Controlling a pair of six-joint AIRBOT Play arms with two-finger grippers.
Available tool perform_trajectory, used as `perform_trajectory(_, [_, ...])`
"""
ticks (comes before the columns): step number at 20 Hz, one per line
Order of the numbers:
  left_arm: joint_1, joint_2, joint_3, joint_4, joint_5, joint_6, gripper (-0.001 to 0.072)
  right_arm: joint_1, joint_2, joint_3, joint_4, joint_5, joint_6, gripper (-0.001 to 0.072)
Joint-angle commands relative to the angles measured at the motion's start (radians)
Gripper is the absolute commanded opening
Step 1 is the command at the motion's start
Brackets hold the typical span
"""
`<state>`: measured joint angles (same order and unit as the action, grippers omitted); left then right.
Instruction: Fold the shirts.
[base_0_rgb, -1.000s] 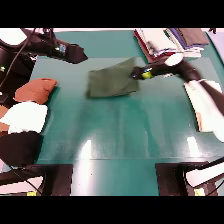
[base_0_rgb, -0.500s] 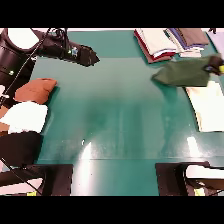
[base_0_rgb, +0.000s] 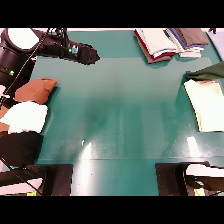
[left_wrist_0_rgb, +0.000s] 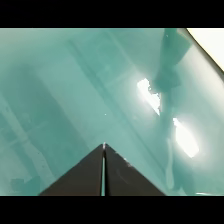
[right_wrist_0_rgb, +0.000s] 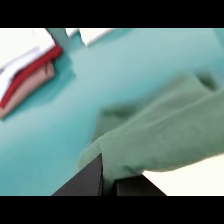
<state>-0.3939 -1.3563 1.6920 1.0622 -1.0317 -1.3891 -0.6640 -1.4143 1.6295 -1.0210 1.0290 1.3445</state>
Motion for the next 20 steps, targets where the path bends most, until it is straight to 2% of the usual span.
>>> perform_trajectory(1, [0.0,0.0,0.0,0.0,0.002,-0.001,0.0024,-0.008,0.001,0.07,0.006,0.053,-0.01,0.0015])
perform_trajectory(9, [0.0,0.0,0.0,0.001,-0.003,0.002,0.0024,-0.035,0.082,0.072,-0.004,0.185,-0.019,0.0015])
perform_trajectory(12, [0.0,0.0,0.0,0.001,-0.003,0.003,0.0024,-0.081,0.141,-0.054,-0.016,0.215,-0.019,0.0015])
perform_trajectory(15, [0.0,0.0,0.0,0.002,-0.003,0.003,0.0024,-0.125,0.225,-0.232,-0.16,0.244,-0.019,0.0021])
perform_trajectory(16, [0.0,0.0,0.0,0.002,-0.002,0.003,0.0025,-0.14,0.252,-0.291,-0.207,0.255,-0.018,0.0119])
perform_trajectory(17, [0.0,0.0,0.0,0.002,-0.001,0.003,0.0024,-0.162,0.28,-0.356,-0.25,0.259,-0.018,0.0352])
perform_trajectory(18, [0.0,0.0,0.0,0.002,0.0,0.004,0.0024,-0.185,0.302,-0.407,-0.285,0.266,-0.017,0.0525])
perform_trajectory(19, [0.0,0.0,0.0,0.002,0.002,0.007,0.0025,-0.214,0.321,-0.446,-0.32,0.28,-0.014,0.0607])
perform_trajectory(20, [0.0,0.0,0.0,0.002,0.003,0.01,0.0024,-0.249,0.338,-0.465,-0.338,0.305,-0.001,0.063])
